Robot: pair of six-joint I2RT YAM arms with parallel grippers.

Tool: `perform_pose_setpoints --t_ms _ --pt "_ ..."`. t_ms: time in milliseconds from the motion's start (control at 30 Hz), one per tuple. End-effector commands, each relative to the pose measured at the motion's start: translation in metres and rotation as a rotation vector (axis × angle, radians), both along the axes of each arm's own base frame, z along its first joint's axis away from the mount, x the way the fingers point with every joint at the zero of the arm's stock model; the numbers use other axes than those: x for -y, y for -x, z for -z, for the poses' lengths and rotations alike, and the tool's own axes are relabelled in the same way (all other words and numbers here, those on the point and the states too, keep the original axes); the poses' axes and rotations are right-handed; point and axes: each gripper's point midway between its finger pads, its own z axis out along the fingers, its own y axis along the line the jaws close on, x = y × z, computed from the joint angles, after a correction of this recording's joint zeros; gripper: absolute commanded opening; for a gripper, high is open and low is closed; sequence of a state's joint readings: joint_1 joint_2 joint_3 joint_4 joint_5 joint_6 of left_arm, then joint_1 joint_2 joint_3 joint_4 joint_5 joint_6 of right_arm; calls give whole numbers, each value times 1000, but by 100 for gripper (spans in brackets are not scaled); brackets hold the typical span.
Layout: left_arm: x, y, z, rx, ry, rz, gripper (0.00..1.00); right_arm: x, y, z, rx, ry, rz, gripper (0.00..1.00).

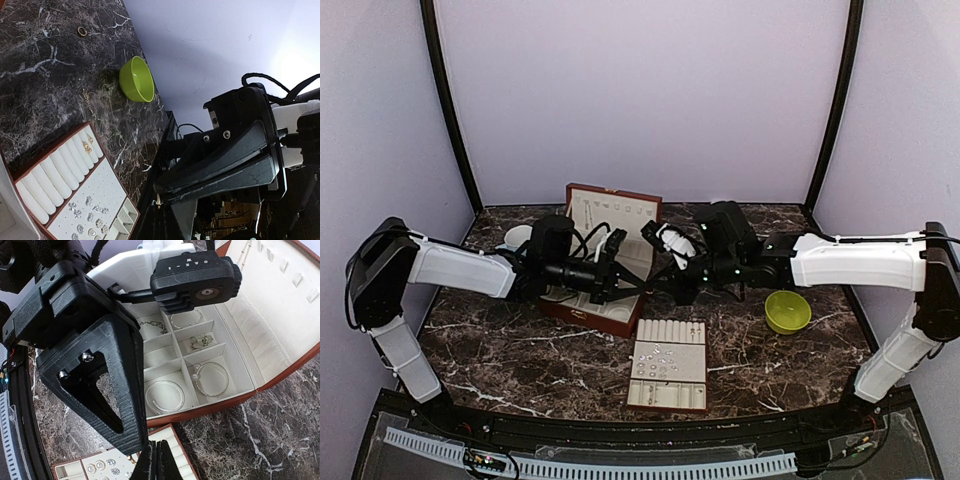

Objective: Organize the mixed jewelry
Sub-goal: Pass from the right arm to the left

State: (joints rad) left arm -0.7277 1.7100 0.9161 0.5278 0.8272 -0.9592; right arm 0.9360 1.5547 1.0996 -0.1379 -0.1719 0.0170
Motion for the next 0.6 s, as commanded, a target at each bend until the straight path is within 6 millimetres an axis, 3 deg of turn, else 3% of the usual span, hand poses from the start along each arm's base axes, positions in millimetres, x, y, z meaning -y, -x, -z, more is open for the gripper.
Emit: perform_pose_setpoints --t_ms 0,133,233,367,567 --pt "4 2 -16 61 39 20 0 -2 -4 -19 11 -78 39 0" --pt "0 7 -14 95 25 36 0 13 -8 -32 -50 -169 61 22" --pt "-3 13 -15 148 20 74 0 23 -4 -42 -117 -251 42 31" --pt "-8 24 -17 307 5 155 0 26 11 -49 -224 -320 -42 36" --pt "-17 48 -29 490 16 295 0 17 46 -43 -419 -330 -200 37"
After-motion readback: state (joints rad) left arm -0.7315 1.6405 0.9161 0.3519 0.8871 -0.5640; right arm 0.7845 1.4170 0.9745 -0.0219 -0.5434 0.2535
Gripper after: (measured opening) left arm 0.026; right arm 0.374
